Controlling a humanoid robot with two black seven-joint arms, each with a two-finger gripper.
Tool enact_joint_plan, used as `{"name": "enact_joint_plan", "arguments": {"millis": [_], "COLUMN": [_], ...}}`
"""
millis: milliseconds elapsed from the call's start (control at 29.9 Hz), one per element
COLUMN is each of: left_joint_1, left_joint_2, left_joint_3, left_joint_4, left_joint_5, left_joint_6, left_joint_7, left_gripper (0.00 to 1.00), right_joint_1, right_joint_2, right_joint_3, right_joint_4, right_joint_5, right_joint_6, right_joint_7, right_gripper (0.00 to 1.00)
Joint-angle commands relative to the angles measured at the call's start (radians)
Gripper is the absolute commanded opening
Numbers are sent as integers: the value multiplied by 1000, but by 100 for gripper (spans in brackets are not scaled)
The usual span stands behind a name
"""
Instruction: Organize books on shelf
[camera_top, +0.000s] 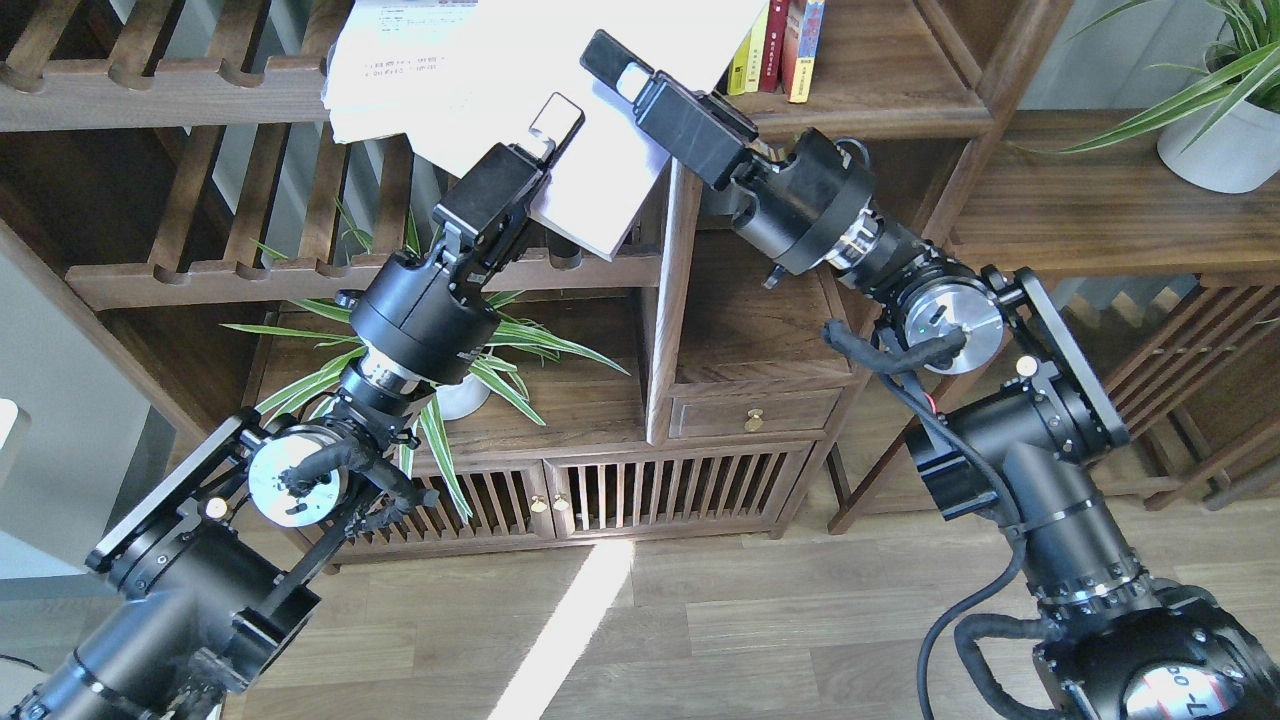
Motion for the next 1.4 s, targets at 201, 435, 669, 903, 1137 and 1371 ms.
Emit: {"name": "enact_joint_plan", "arguments": {"millis": [201, 435, 669, 903, 1137, 1371], "left_joint_1": [0, 9, 38, 38, 38, 37], "left_joint_2": [1, 1, 12, 26, 27, 27], "left_joint_3": [-8, -2, -2, -6, -13, -16], "left_joint_4": [-3, -5, -15, -15, -14, -12], "left_joint_5": [0, 0, 0, 0, 0, 0], "left_joint_6": [0, 0, 0, 0, 0, 0], "left_joint_7": [0, 2, 2, 0, 0, 0], "left_gripper": [13, 13, 13, 13, 13, 14], "right_joint_1": [0, 0, 0, 0, 6, 17], "right_joint_2": [2, 2, 2, 2, 2, 2], "right_joint_3": [-18, -18, -16, -18, -18, -19], "right_joint_4": [0, -1, -6, -9, -9, -9], "right_joint_5": [0, 1, 3, 3, 4, 7], "right_joint_6": [0, 0, 0, 0, 0, 0], "right_joint_7": [-2, -1, -2, -2, -2, -5], "right_gripper": [33, 31, 33, 36, 29, 24]}}
